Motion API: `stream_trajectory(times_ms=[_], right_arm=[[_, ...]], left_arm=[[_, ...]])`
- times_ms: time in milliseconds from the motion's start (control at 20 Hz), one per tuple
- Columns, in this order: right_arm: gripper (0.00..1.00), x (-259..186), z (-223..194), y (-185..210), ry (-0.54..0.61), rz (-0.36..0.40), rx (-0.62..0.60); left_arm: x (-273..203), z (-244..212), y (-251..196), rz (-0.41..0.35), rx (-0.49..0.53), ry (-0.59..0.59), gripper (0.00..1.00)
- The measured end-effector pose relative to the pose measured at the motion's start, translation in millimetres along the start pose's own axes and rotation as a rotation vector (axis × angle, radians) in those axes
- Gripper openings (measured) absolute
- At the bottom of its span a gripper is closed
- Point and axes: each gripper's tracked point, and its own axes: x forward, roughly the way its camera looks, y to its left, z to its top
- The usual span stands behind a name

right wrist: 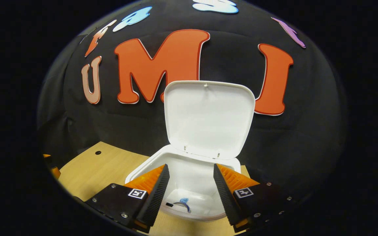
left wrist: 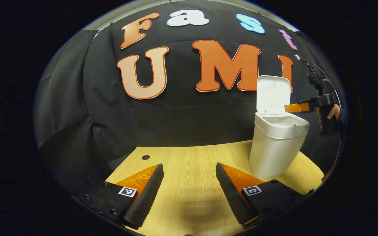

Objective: Press the lid of the desktop garbage bin to open it, pick up the crumpled paper on the desktop and throw it into the bin, then pick up the pop can on the desktop and drop it into the bin, and finally close the garbage bin lid.

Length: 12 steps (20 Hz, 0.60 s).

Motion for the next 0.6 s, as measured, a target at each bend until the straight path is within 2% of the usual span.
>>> stream_trajectory(times_ms=[350,600], right_arm=[[0.82,3.7,72.3,-19.0,-0.121,-0.036,-0.022],[0.82,11.8,115.1,-17.1,-0.177,-0.042,-0.058]], left_arm=[[-7.7,-3.5,-0.8,0.0,0.015,0.002,1.0],[-12.8,-8.1,10.4,0.03,0.009,0.014,1.0]])
